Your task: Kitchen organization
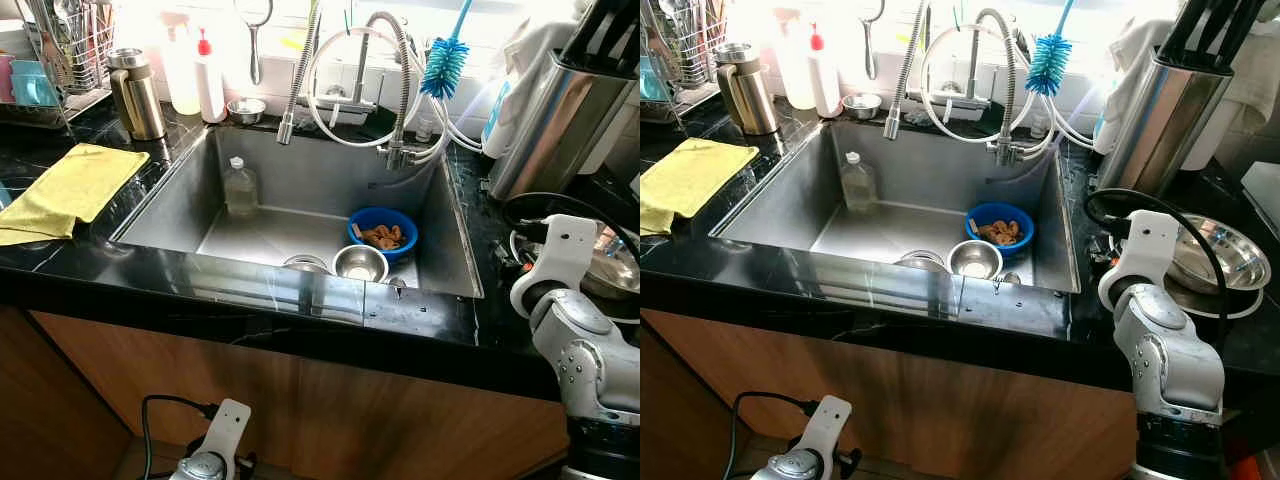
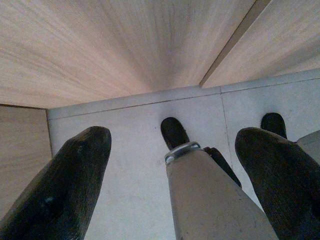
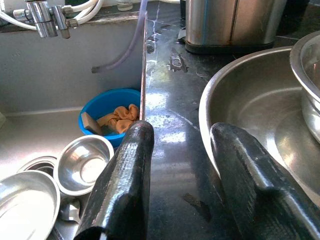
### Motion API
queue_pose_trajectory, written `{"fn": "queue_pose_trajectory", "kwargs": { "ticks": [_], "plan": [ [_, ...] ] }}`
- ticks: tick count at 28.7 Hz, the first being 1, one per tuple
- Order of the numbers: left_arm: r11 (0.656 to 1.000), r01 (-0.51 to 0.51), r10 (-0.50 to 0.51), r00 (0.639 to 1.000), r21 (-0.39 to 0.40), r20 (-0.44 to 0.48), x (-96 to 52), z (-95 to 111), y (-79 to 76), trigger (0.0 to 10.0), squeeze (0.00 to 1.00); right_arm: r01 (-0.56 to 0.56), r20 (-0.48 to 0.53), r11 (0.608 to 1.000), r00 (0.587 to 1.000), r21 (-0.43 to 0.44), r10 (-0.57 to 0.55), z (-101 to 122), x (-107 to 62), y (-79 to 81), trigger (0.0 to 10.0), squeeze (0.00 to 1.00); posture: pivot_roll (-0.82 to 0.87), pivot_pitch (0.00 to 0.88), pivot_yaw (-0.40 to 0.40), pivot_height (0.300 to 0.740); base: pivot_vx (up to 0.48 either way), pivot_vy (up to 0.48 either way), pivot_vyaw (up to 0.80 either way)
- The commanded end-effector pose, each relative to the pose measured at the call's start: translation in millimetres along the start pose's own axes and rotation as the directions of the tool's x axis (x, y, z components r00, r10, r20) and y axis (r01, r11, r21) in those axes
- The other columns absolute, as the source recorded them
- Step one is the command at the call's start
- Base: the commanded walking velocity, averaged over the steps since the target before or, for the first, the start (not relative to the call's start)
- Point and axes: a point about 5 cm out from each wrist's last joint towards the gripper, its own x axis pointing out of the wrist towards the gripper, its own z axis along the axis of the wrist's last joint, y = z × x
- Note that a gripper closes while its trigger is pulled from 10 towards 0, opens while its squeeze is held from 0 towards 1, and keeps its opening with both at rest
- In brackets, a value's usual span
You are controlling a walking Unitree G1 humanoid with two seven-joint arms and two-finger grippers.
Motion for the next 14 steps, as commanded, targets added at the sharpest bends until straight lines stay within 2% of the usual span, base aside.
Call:
{"fn": "queue_pose_trajectory", "kwargs": {
  "ticks": [1,6,9,14],
  "plan": [
    [1.000,-0.005,0.005,1.000,-0.011,-0.006,0.0,0,0.5,10.0,0.00,-0.023,0.034,1.000,0.999,-0.007,0.024,9,-1.4,4.8,10.0,0.00,0.06,0.008,-0.086,0.736,0.000,0.000,0.00],
    [1.000,-0.005,0.005,1.000,-0.011,-0.007,-0.1,-1,0.9,10.0,0.00,-0.042,0.031,0.999,0.999,-0.008,0.042,8,-1.2,8.9,10.0,0.00,0.06,0.008,-0.086,0.736,0.000,0.000,0.00],
    [1.000,-0.008,0.008,1.000,-0.013,-0.007,-0.1,0,1.9,10.0,0.00,-0.107,0.018,0.994,0.994,-0.016,0.107,4,-0.4,24.5,10.0,0.00,0.06,0.010,-0.087,0.736,0.000,0.000,0.00],
    [1.000,-0.008,0.008,1.000,-0.012,-0.007,-0.1,0,1.9,10.0,0.00,-0.122,0.015,0.992,0.992,-0.018,0.122,3,-0.5,29.4,10.0,0.00,0.06,0.010,-0.086,0.736,0.000,0.000,0.00]
  ]
}}
